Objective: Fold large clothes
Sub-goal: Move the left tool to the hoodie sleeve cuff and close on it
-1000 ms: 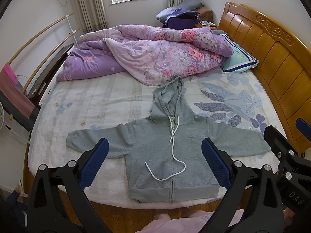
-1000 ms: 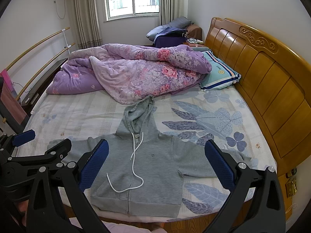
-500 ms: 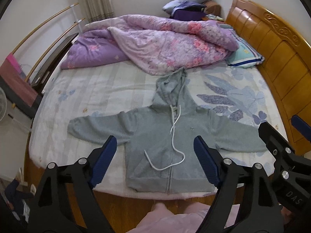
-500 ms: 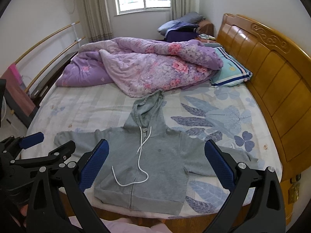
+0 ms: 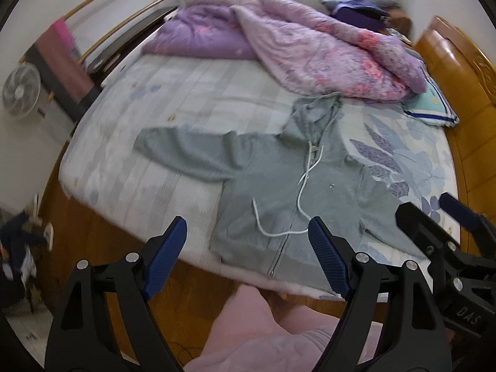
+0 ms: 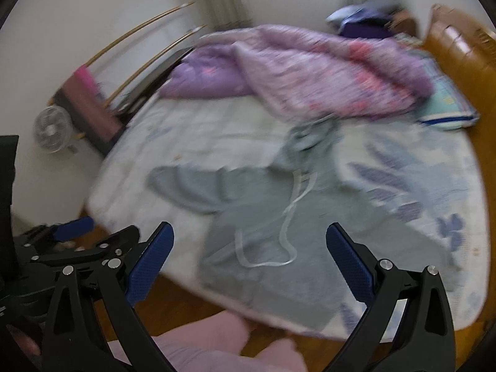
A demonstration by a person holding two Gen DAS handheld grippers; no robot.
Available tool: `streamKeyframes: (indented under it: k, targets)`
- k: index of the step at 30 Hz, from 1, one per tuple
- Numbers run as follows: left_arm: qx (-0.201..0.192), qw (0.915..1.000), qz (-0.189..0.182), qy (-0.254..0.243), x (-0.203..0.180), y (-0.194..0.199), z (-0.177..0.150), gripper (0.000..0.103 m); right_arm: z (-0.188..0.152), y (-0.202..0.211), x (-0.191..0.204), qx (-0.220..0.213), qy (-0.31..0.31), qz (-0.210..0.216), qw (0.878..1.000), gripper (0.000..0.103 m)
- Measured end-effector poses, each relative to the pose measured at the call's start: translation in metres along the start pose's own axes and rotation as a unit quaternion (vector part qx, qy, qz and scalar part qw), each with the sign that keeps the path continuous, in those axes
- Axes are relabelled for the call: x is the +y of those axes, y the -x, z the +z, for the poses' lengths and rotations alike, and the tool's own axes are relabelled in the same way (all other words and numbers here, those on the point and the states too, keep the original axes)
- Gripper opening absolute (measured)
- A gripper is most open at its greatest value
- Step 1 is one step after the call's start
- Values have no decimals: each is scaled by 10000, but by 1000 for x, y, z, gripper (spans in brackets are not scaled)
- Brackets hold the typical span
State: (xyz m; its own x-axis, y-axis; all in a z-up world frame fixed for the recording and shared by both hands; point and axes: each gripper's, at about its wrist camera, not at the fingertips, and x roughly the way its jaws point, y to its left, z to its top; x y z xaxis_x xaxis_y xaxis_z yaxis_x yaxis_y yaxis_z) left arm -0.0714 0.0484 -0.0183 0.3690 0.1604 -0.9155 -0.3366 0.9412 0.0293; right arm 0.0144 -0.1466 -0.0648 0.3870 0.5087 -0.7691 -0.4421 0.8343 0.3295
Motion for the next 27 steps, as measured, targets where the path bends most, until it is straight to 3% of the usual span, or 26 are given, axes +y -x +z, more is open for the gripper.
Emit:
streamKeyframes:
  k: [5,14,22,27]
  targets:
    - [39,9995,189,249,14,-1,4,83,8,-5,23,3,365,128,9993,96]
    - [246,9984,-69,511,75,-31,28,89,25,-49,65,285,439,-99,9986,96]
    - [603,9948,-434,689,177,-91,88,91,67,-115,103,535,-411,-620,9958,96]
    - [835,9885,-576,1119,245,-145,124,92,92,-153,114,702,-994,-986,9877,96]
